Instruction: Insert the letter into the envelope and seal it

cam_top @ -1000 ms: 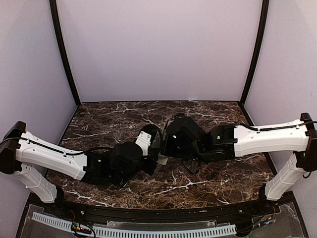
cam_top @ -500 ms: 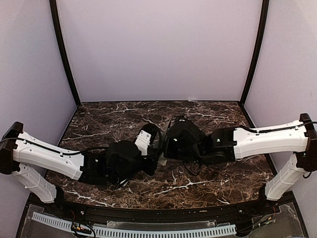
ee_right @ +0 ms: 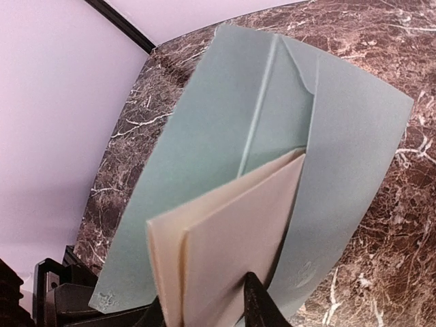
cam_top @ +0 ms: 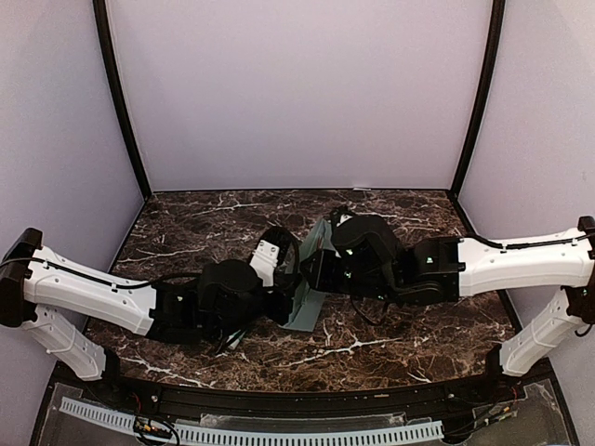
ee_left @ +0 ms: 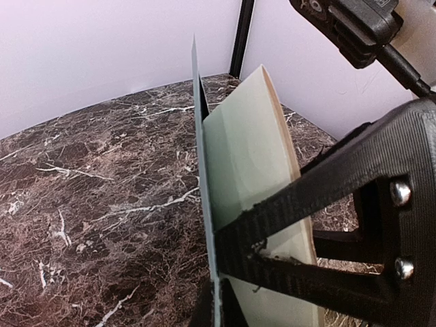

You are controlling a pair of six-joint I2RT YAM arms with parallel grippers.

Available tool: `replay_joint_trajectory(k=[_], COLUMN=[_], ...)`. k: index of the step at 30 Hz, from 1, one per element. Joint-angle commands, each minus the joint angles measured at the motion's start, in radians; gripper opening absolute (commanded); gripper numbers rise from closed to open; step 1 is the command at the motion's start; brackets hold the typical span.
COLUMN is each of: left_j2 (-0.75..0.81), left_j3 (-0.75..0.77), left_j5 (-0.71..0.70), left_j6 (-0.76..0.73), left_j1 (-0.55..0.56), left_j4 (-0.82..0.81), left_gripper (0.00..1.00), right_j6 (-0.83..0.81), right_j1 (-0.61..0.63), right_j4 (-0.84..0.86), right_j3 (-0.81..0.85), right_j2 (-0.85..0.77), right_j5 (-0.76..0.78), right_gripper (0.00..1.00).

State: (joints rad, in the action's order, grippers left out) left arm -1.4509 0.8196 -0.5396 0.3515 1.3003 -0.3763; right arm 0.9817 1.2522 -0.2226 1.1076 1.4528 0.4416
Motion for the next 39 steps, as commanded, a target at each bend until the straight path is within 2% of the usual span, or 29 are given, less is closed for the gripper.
replay_joint_trajectory(k=[1, 7, 17, 24, 25, 31, 39], left_j2=[0.016, 0.013, 0.009, 0.003, 0.001, -0.022, -0.048], left_j3=[-0.001, 0.000, -0.005, -0.007, -0.006, 0.019, 0.036], left_j5=[0.013, 0.005, 0.084, 0.112, 0.104, 0.030, -0.001], left_j6=[0.006, 0.002, -0.042, -0.061, -0.059, -0.034, 0.015], left_j1=[0.002, 0.002, 0.004, 0.007, 0.007, 0.004, -0.020], left_j4=[-0.013, -0.012, -0.052, -0.071, -0.065, -0.021, 0.024], left_gripper=[0.00, 0.00, 0.00, 0.00, 0.00, 0.00, 0.00], right_j6=[-0.011, 0.034, 0.084, 0.068, 0.056, -0.004, -0.015], right_j1=[0.005, 0.004, -0.009, -0.049, -0.053, -0.054, -0.055], right_j4=[0.050, -0.030, -0.097, -0.039, -0.031, 0.007, 0.045], right_j3=[-0.006, 0.026, 0.050, 0.019, 0.016, -0.004, -0.068], right_j2=[0.005, 0.030, 0.054, 0.057, 0.051, -0.003, -0.100], right_j5=[-0.004, 0.050, 0.086, -0.002, -0.015, -0.094, -0.117], right_gripper=[0.20, 0.00, 0.00, 0.00, 0.01, 0.28, 0.31])
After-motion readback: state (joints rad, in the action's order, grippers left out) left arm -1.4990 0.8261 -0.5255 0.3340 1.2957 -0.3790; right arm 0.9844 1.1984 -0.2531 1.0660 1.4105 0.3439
